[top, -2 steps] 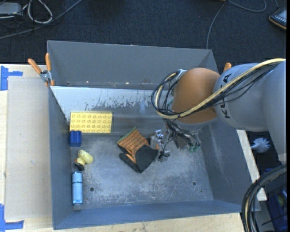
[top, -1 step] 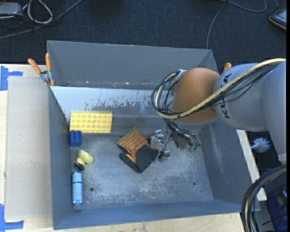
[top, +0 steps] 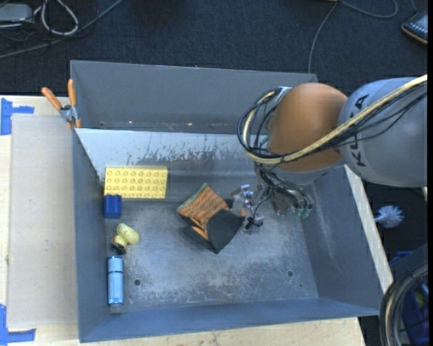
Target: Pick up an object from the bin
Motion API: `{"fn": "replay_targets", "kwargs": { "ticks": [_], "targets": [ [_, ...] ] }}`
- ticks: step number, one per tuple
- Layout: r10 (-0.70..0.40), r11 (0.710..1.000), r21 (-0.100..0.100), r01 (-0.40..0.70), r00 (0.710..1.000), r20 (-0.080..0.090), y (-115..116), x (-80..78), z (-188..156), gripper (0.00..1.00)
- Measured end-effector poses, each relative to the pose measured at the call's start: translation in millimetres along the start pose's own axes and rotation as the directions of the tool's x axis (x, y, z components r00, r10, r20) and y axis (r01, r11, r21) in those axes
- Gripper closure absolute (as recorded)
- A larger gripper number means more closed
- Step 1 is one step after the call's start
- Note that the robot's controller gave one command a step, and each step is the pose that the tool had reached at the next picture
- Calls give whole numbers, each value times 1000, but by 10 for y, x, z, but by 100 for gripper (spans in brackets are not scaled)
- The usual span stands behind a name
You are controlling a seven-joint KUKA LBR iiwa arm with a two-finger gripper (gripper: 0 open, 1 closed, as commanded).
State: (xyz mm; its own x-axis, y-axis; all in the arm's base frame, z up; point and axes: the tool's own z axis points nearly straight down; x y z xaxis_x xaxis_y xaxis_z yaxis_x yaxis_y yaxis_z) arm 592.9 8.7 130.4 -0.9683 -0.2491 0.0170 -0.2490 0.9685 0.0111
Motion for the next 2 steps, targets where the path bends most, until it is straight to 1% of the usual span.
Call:
{"fn": "replay_targets", "kwargs": {
  "ticks": [1,2],
  "targets": [
    [0,1000,2,0,1000,11,-21,-34,-151,100],
    [-7,1000,-1,7,1000,-1,97,-54,-593,100]
  ]
}}
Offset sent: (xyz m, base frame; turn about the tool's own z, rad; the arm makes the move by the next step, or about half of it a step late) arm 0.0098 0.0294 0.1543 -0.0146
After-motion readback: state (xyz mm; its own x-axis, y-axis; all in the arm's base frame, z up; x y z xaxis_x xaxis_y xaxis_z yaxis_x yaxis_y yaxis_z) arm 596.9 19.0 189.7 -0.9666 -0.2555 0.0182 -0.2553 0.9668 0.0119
